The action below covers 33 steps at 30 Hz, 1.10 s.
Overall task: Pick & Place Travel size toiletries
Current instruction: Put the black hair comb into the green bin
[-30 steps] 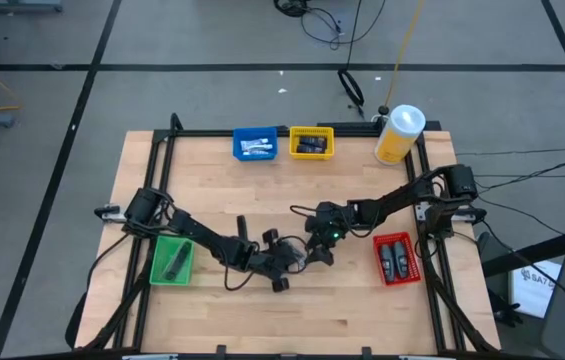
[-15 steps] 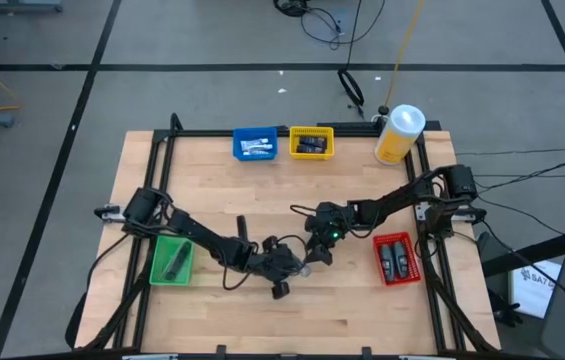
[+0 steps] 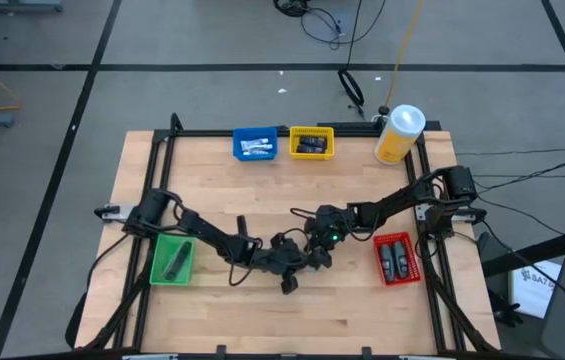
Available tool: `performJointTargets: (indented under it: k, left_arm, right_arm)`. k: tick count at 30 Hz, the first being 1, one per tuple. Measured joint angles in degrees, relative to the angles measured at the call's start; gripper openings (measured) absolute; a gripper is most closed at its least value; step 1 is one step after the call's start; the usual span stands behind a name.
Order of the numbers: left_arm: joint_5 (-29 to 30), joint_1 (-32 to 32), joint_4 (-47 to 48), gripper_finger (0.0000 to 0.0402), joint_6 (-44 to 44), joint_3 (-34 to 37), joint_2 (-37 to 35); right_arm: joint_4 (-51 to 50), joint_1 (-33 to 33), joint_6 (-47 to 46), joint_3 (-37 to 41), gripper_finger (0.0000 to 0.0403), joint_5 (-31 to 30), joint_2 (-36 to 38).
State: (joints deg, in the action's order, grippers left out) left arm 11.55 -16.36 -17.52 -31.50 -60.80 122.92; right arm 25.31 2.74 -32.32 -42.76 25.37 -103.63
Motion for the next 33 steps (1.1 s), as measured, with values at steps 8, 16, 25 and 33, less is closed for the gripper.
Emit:
performJointTargets:
  k: [8, 16, 25, 33]
  left_arm:
    - [0.72, 0.22, -0.63, 0.0062, 0.34, 0.02, 0.30]
    - [1.17, 0.21, -0.83, 0.0062, 1.63, 0.09, 0.35]
    - [2.45, 0.24, -0.85, 0.0062, 1.77, 0.11, 0.39]
    - [4.31, 0.26, -0.82, 0.0062, 1.72, 0.15, 0.41]
  right_arm:
    - [0.92, 0.00, -0.36, 0.00, 0.0281, 0.27, -0.04]
    - [3.70, 0.02, -0.81, 0.07, 0.0281, 2.05, 0.74]
    - [4.34, 0.37, 0.61, 0.07, 0.0281, 2.04, 0.76]
    - [-0.39, 3.80, 9.11, 0.02, 0.0241, -4.88, 0.83]
